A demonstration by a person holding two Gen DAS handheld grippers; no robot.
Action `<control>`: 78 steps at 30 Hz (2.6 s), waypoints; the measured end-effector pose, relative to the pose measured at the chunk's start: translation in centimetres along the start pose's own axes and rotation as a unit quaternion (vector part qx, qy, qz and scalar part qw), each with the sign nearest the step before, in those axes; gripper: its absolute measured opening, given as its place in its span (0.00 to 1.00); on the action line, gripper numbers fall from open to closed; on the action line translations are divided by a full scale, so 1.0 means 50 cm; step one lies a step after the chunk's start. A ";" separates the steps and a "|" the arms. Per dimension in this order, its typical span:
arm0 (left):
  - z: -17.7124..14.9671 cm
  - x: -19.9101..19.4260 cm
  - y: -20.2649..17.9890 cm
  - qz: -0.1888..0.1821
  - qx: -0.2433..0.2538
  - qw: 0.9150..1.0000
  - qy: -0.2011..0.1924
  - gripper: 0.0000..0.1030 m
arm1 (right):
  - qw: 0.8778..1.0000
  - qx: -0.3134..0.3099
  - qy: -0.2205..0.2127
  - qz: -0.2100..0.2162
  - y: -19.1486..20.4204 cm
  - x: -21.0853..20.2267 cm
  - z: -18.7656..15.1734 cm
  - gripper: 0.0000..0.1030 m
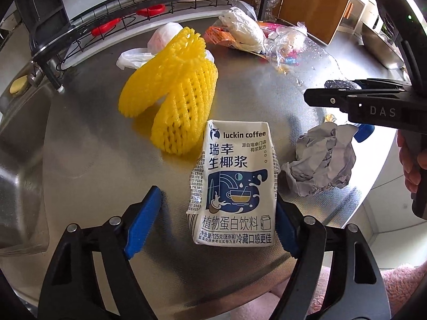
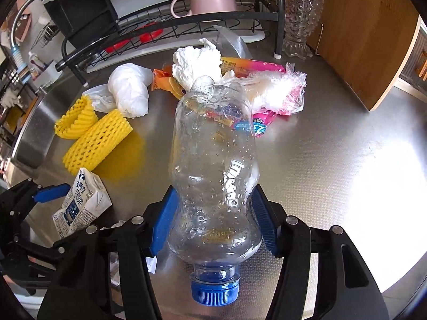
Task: Collect trash
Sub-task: 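Grasp the Luckin coffee carton with the left tool while the right tool grasps the plastic bottle, then lower carton and bottle into the floor bin and open both tools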
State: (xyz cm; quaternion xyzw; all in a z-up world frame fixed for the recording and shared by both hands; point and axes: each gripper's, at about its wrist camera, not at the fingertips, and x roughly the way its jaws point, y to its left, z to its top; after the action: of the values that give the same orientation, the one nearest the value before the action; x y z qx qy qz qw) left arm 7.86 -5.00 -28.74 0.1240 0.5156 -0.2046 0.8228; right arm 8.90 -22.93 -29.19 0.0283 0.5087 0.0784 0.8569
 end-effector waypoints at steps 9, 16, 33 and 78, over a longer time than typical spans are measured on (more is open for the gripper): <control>-0.017 -0.034 0.009 -0.017 -0.033 0.999 -0.014 0.50 | 0.999 -0.005 -0.048 0.009 0.012 -0.066 0.006 0.50; -0.044 -0.114 -0.008 0.005 -0.059 0.997 -0.047 0.50 | 0.996 -0.019 -0.080 0.025 0.020 -0.128 -0.011 0.49; -0.233 -0.212 -0.163 0.028 -0.130 0.990 -0.038 0.50 | 0.989 -0.063 -0.057 0.121 -0.007 -0.272 -0.230 0.49; -0.490 0.399 -0.043 -0.098 -0.208 0.955 0.190 0.51 | 0.964 0.104 0.227 0.086 0.109 0.397 -0.622 0.51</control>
State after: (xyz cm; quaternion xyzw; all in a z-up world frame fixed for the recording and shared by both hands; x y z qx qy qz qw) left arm -5.02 -0.92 -57.39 -0.0641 0.7032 -0.1451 0.6931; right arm -9.60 -15.27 -60.69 0.1422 0.6912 0.1028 0.7010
